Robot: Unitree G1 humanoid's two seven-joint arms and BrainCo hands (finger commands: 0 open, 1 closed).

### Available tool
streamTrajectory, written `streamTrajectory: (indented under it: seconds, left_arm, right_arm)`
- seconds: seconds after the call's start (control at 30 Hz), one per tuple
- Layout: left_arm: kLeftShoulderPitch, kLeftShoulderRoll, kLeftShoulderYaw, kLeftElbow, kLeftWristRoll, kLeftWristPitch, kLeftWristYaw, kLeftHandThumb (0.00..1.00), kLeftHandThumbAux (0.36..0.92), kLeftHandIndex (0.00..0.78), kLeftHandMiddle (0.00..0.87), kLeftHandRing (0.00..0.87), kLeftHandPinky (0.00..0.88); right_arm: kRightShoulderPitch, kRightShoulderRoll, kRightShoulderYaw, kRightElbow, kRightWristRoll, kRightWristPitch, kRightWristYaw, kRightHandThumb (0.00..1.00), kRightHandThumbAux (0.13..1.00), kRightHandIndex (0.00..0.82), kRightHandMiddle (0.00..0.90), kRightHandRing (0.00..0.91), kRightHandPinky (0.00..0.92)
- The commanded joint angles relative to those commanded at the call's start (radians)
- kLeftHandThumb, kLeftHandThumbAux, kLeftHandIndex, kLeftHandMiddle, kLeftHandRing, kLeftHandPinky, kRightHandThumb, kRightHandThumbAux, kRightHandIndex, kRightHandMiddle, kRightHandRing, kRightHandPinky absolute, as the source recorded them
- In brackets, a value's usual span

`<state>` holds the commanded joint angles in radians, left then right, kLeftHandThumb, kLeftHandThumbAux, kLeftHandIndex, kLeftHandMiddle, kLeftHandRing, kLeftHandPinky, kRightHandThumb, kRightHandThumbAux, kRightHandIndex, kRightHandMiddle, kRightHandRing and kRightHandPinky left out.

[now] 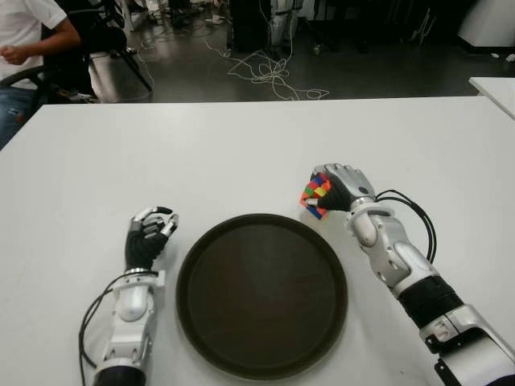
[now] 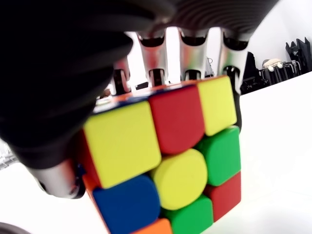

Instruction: Pick up the Rubik's Cube and put it in the plate

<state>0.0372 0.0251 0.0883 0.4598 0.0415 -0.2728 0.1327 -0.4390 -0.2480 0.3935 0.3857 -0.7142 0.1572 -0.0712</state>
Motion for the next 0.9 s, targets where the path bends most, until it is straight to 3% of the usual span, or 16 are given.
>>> streamTrajectory:
  seconds: [0.7, 0.9]
  left_arm:
    - [-0.001, -0.005, 0.005, 0.004, -0.013, -0.013, -0.011, 0.700, 0.708, 0.442, 0.819, 0.836, 0.813]
    - [-0.003, -0.002, 0.005, 0.004, -0.015, -0.003, -0.017, 0.700, 0.708, 0.442, 0.821, 0.837, 0.813]
  right_arm:
    - [0.024, 0.019, -0.039, -0.071, 0.003, 0.039, -0.034, 0.683, 0.733, 0.433, 0.740, 0.767, 0.771]
    - [0.044, 0.041, -0.124, -0.108, 0.067, 0.038, -0.089, 0.685, 0.731, 0.436, 0.770, 0.788, 0.784]
